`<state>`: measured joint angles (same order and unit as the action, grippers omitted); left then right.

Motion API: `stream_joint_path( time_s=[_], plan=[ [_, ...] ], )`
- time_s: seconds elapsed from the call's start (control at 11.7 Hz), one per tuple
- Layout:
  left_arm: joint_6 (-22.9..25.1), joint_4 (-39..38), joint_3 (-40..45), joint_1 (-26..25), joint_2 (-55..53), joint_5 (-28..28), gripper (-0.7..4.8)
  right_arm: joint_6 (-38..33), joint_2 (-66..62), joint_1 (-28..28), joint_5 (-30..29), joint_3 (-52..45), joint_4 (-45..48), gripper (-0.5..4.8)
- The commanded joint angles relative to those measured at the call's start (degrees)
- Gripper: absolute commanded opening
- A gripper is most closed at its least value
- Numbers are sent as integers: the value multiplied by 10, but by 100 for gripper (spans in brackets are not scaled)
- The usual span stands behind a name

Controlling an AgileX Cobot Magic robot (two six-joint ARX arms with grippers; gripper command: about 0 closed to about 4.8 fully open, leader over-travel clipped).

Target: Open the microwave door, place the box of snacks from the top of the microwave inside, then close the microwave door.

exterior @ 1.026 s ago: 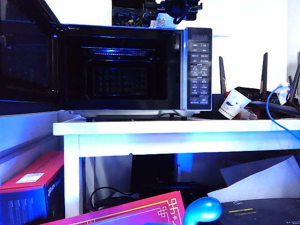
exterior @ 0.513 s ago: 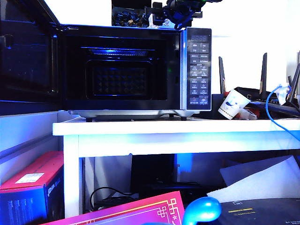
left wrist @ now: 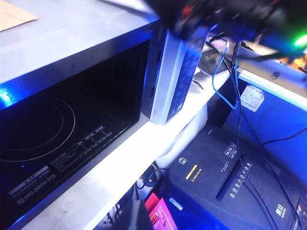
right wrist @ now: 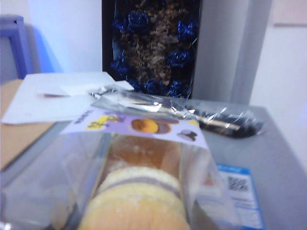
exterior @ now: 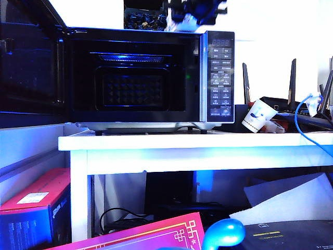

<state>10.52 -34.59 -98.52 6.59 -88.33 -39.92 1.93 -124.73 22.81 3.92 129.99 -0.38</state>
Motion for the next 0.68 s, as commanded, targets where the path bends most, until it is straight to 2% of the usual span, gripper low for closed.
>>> stream_joint_path(
  time_s=[0.09, 0.34, 0.51, 0.68],
  plan=[
    [0, 3, -2, 1, 2, -4, -5, 1, 41, 1, 4, 3, -21, 273],
    [0, 3, -2, 1, 2, -4, -5, 34, 85, 1, -6, 3, -89, 273],
    [0, 3, -2, 1, 2, -4, -5, 59, 111, 0, -68, 3, -130, 273],
    [0, 3, -2, 1, 2, -4, -5, 78, 133, 0, -161, 3, -152, 273]
  ],
)
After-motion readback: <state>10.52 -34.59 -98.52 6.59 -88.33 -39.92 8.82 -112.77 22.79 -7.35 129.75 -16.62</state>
